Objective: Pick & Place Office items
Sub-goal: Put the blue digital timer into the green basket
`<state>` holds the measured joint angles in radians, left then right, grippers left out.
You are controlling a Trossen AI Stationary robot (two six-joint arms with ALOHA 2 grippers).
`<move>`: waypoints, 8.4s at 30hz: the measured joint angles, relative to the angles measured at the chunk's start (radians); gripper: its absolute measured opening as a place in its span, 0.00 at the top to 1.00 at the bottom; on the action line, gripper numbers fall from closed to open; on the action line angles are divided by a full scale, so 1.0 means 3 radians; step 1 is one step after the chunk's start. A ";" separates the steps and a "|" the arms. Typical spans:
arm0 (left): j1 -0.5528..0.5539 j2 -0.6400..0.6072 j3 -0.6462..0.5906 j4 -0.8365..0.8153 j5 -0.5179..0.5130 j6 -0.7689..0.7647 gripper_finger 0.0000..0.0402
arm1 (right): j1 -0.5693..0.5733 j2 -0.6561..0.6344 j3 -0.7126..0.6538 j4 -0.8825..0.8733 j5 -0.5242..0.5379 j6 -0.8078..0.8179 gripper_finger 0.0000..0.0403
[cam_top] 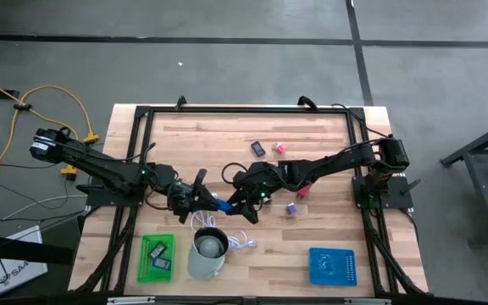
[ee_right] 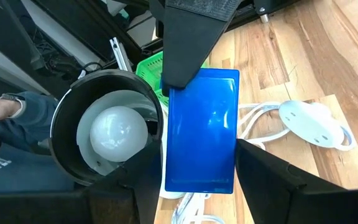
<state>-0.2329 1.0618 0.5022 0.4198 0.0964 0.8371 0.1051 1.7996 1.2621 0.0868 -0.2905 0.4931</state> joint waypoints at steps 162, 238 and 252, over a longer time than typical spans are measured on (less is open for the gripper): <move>-0.1400 -0.1535 0.0359 -0.3779 0.0199 -0.4718 0.85 | -0.0765 -0.0001 -0.0003 -0.0175 0.0266 0.0113 0.29; -0.1867 -0.0173 0.0081 -0.2613 0.0149 -0.4966 0.79 | -0.0765 -0.0001 -0.0003 -0.0175 0.0264 0.0112 0.29; -0.1867 -0.0173 0.0081 -0.2614 0.0228 -0.4934 0.76 | -0.0765 -0.0001 -0.0003 -0.0175 0.0264 0.0113 0.29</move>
<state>-0.7929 1.0100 0.5266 -0.3645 0.1649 -0.6430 -0.1246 1.7992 1.2613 0.0341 -0.2111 0.5270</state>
